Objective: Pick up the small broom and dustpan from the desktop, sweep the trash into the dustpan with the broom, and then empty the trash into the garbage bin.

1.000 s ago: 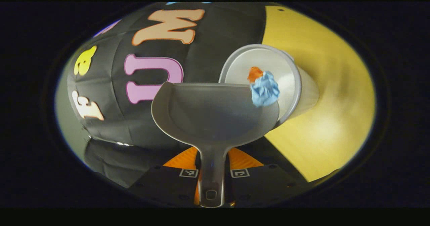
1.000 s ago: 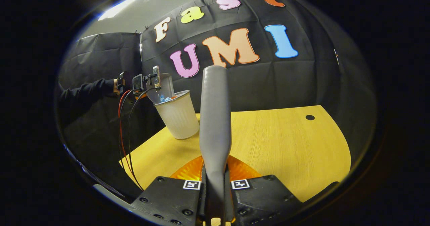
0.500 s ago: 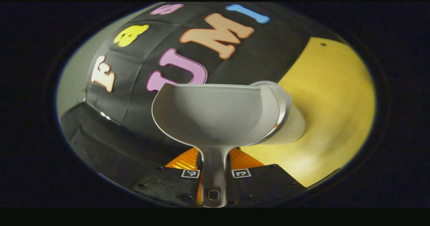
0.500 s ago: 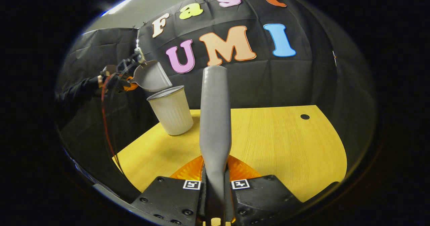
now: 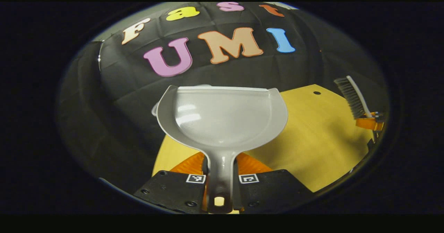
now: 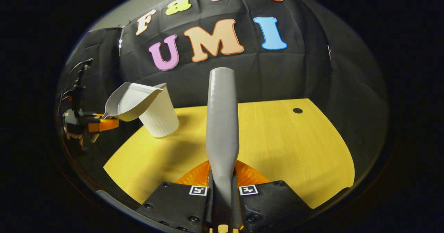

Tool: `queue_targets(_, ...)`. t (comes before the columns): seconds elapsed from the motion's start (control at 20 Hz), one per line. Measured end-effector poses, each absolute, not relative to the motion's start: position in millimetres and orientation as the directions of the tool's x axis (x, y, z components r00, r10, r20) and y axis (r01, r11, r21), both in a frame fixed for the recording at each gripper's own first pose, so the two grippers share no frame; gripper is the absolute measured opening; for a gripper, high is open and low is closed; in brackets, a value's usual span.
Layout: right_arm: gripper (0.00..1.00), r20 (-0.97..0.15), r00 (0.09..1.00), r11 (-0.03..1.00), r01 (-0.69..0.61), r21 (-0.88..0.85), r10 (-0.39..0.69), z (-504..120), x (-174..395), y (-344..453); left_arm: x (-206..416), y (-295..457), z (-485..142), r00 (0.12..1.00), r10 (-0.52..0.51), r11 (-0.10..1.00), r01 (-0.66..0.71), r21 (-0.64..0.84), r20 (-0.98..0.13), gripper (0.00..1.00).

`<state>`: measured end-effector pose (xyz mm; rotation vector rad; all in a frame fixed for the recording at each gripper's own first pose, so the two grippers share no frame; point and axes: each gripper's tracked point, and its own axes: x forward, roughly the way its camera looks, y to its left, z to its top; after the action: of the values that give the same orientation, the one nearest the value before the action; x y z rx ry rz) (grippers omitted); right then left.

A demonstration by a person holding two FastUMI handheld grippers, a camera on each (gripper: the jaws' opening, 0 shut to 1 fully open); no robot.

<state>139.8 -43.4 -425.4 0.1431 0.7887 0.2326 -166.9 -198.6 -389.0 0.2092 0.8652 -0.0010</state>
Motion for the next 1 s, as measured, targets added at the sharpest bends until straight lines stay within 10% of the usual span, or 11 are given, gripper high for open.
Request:
queue_targets(0.45, 0.18, -0.912, 0.391, 0.991, -0.098, 0.093, 0.124, -513, 105, -49, -241, -255, -498, 0.391, -0.016, 0.999, 0.039, 0.000, -0.920, 0.21)
queue_targets(1.0, 0.18, -0.978, 0.203, 0.994, -0.109, 0.030, 0.052, -461, 119, -49, -245, -255, -500, 0.255, -0.016, 1.000, -0.014, -0.020, -0.967, 0.22)
